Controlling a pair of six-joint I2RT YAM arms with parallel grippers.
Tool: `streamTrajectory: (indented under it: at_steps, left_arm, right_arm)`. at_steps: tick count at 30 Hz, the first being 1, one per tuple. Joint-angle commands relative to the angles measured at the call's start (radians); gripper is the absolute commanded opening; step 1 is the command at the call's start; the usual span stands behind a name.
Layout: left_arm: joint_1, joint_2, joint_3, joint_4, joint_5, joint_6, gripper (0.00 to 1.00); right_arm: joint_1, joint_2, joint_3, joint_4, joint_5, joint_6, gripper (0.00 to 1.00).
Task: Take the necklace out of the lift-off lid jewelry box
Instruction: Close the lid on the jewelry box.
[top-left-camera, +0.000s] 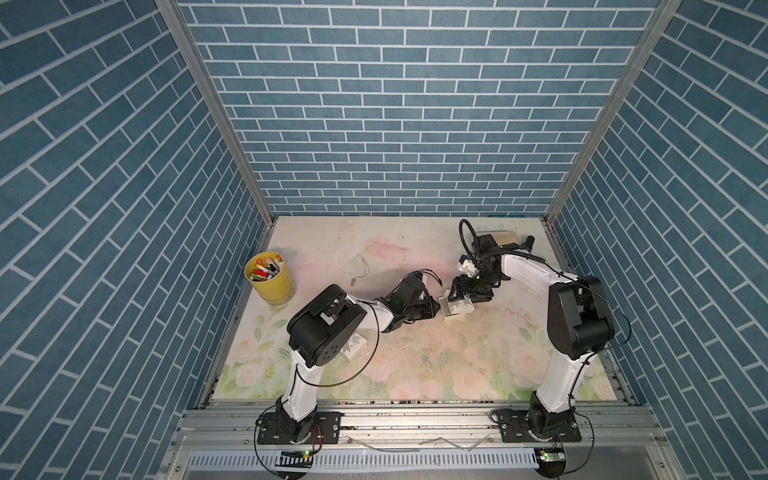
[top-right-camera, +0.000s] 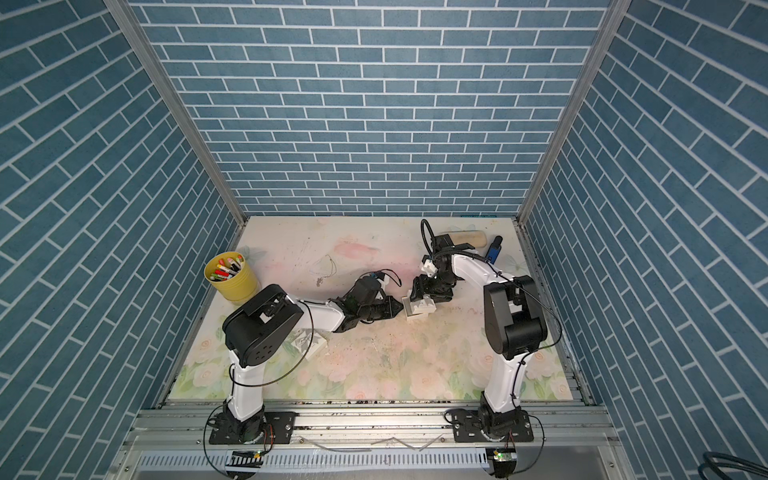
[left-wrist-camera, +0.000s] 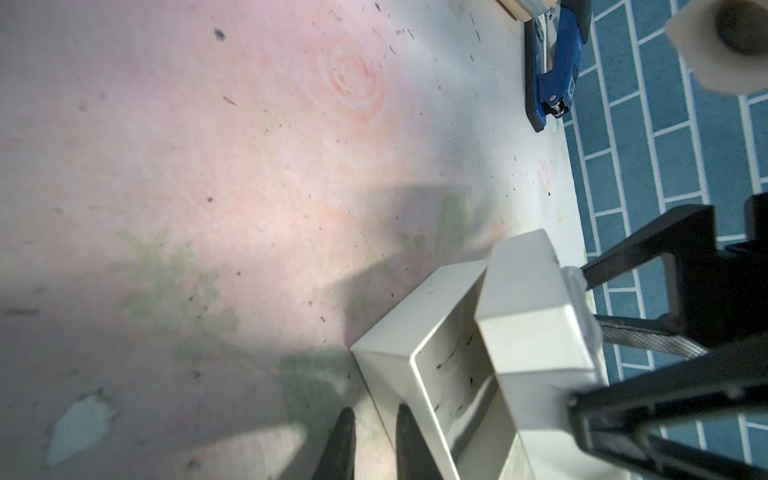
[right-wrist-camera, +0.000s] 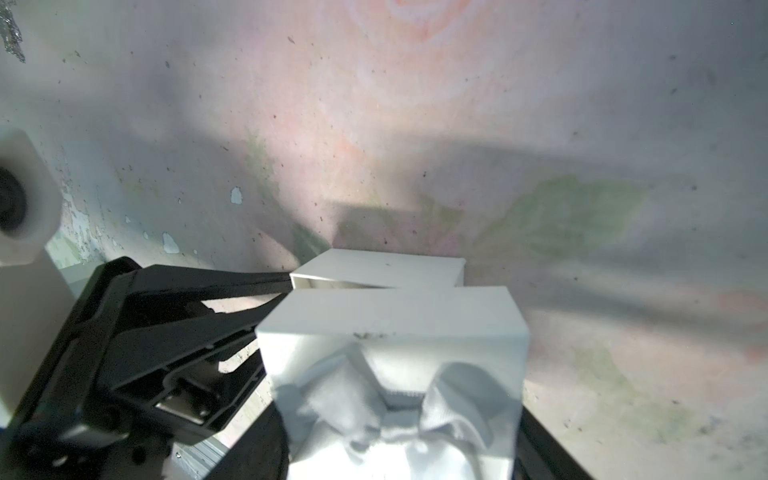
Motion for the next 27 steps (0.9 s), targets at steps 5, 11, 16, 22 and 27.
streamTrajectory:
  at_steps: [5, 11, 16, 22, 27]
  left_arm:
    - [-0.010, 0.025, 0.009, 0.021, 0.001, 0.000, 0.20]
    - [-0.015, 0.039, 0.026, 0.022, 0.008, -0.002, 0.20]
    - [-0.018, 0.040, 0.035, 0.021, 0.010, -0.004, 0.20]
    - [-0.019, 0.039, 0.035, 0.021, 0.011, -0.002, 0.20]
    - [-0.018, 0.038, 0.033, 0.022, 0.010, -0.002, 0.20]
  right_arm:
    - [0.004, 0.016, -0.008, 0.001, -0.038, -0.009, 0.63]
    - [0.005, 0.015, -0.007, 0.005, -0.053, -0.005, 0.63]
    - [0.011, 0.019, -0.015, 0.015, -0.051, 0.000, 0.64]
    - [0.014, 0.032, -0.017, 0.018, -0.025, 0.001, 0.64]
    - [0.021, 0.023, -0.020, 0.022, 0.009, 0.008, 0.64]
